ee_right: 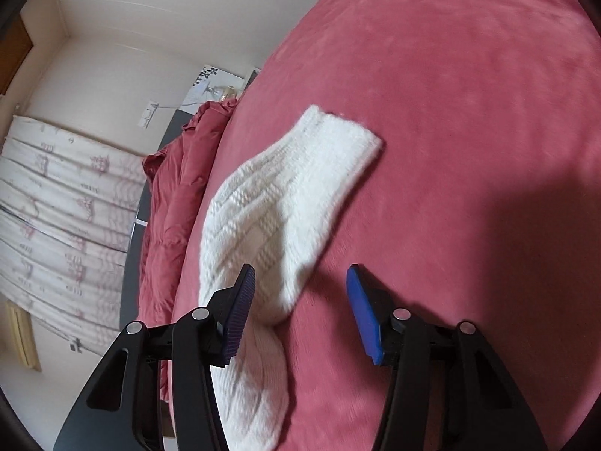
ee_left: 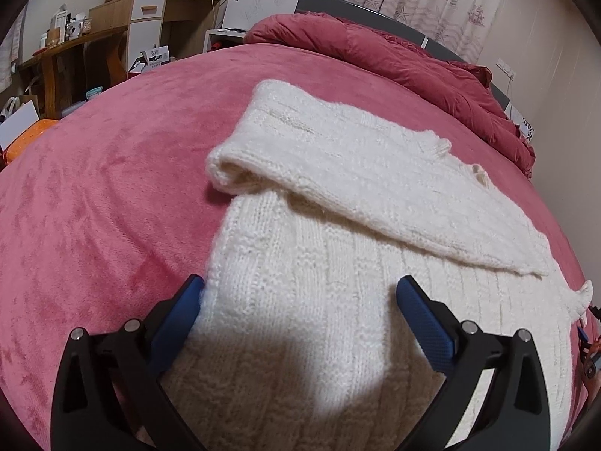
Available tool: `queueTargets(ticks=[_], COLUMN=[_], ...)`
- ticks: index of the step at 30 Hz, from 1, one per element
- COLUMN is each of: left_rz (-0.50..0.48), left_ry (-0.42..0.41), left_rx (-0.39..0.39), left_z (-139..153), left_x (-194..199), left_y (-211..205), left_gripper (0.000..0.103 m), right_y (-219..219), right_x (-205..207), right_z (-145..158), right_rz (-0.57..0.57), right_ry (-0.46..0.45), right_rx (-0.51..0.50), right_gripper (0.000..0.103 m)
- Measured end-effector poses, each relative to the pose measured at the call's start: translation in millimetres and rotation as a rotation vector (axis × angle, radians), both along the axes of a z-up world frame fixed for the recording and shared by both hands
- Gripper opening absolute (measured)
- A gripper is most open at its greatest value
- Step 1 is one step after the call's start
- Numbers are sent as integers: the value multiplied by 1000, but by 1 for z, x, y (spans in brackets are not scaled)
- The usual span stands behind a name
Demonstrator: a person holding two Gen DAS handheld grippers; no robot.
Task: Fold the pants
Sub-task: 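Grasp the other sleeve's cuff with the right gripper, then lift the sleeve and fold it across the sweater body with the right gripper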
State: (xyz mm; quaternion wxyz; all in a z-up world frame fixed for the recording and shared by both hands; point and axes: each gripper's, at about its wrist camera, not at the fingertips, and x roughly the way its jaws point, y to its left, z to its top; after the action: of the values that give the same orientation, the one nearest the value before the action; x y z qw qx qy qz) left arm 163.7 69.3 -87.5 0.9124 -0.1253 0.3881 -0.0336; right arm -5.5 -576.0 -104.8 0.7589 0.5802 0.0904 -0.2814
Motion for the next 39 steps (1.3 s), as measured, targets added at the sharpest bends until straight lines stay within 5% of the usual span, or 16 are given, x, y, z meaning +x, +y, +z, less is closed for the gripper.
queueTargets(ticks=[6, 11, 14, 24, 30, 39], left_rz=[0, 0, 1, 2, 1, 0], left_ry=[2, 6, 8, -1, -5, -10], left_rx=[5, 12, 17, -14, -27, -44], left_z=[0, -1, -1, -1, -1, -1], left_x=[1, 3, 3, 2, 1, -1], left_y=[-1, -3, -5, -2, 0, 4], left_gripper=[101, 101, 101, 101, 101, 101], right_y=[-13, -24, -29, 15, 67, 210], right_x=[14, 18, 6, -28, -9, 87], right_z=[2, -2, -2, 114, 138, 177], right_rz=[-33, -67, -77, -89, 47, 466], right_ry=[-12, 39, -25, -102, -116, -135], right_rx=[-2, -2, 19, -342, -411, -596], right_gripper=[51, 19, 6, 6, 6, 6])
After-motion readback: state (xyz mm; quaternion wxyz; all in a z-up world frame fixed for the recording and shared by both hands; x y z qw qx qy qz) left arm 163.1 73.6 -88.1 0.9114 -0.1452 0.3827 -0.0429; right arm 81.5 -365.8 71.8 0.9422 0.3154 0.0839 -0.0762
